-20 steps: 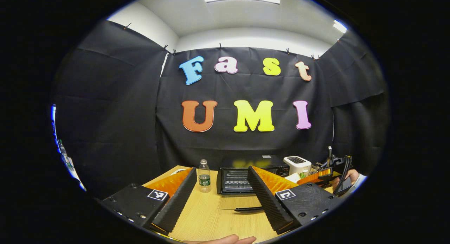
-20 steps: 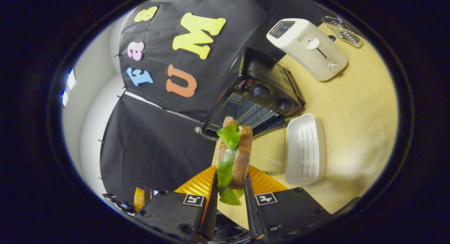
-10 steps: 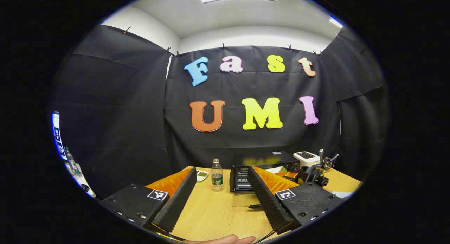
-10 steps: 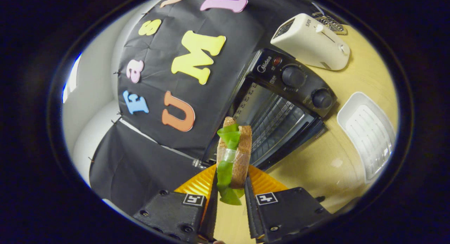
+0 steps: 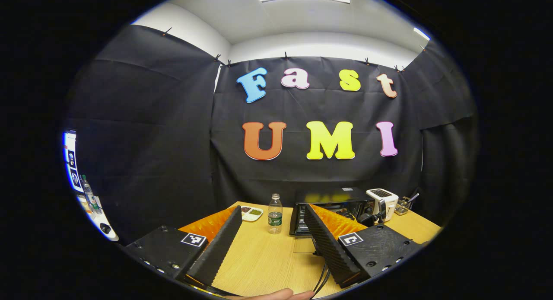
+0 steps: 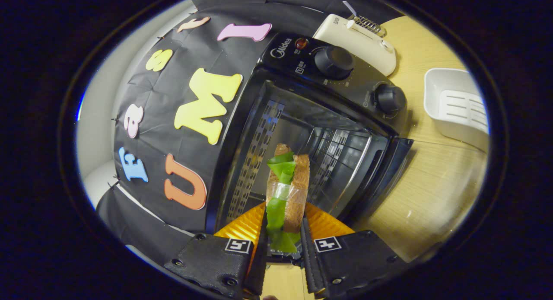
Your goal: Open the electric oven with the left hand, put the food in, and close the electric oven.
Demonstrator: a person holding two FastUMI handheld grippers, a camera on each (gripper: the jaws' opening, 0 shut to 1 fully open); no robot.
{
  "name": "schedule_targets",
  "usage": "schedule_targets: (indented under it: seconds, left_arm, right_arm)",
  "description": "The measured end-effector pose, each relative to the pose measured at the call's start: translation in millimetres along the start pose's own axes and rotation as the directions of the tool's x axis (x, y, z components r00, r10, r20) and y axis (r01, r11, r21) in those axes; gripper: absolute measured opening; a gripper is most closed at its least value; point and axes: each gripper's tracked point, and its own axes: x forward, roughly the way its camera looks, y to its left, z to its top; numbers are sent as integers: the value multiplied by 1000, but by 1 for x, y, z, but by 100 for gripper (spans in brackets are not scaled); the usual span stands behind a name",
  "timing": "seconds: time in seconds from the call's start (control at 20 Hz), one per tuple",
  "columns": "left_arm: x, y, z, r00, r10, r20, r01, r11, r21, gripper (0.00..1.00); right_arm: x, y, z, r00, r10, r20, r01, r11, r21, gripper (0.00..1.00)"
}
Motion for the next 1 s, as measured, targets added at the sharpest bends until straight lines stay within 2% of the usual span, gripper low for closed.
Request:
schedule_targets:
  seconds: [0.25, 0.55, 0.6, 0.65, 0.7, 0.8, 0.85, 0.9, 1.0]
  left_arm:
    - [2, -3, -6, 1000, -16, -6, 16, 1000, -6, 95]
    - [7, 0, -14, 1000, -17, -23, 18, 1000, 0, 95]
    - [9, -1, -17, 999, -22, -28, 22, 1000, -2, 95]
    - [8, -2, -19, 999, -27, -36, 27, 1000, -2, 95]
    - [8, -3, -21, 999, -31, -37, 31, 1000, 0, 95]
    - [9, -4, -23, 999, -38, -39, 38, 999, 7, 95]
    - [9, -3, -24, 999, -37, -39, 37, 999, 8, 95]
    - [11, -3, -26, 999, -32, -42, 33, 999, 8, 95]
    - [12, 3, -30, 998, -13, -53, 13, 1000, -7, 95]
  right_arm:
    - [30, -6, -2, 994, -55, 98, 57, 998, -17, 41]
    - [36, -7, -6, 992, -68, 104, 72, 997, -31, 45]
    - [34, -7, -8, 993, -68, 99, 72, 997, -37, 35]
    - [34, -6, -8, 993, -70, 97, 75, 996, -51, 46]
    - [34, -4, -9, 994, -71, 88, 78, 994, -71, 47]
    - [33, 1, -14, 995, -69, 70, 79, 986, -150, 55]
    - [33, 2, -15, 994, -88, 68, 100, 971, -216, 52]
    - [33, 3, -15, 993, -95, 67, 110, 954, -280, 69]
    - [37, 7, -25, 993, -113, 24, 113, 899, -422, 73]
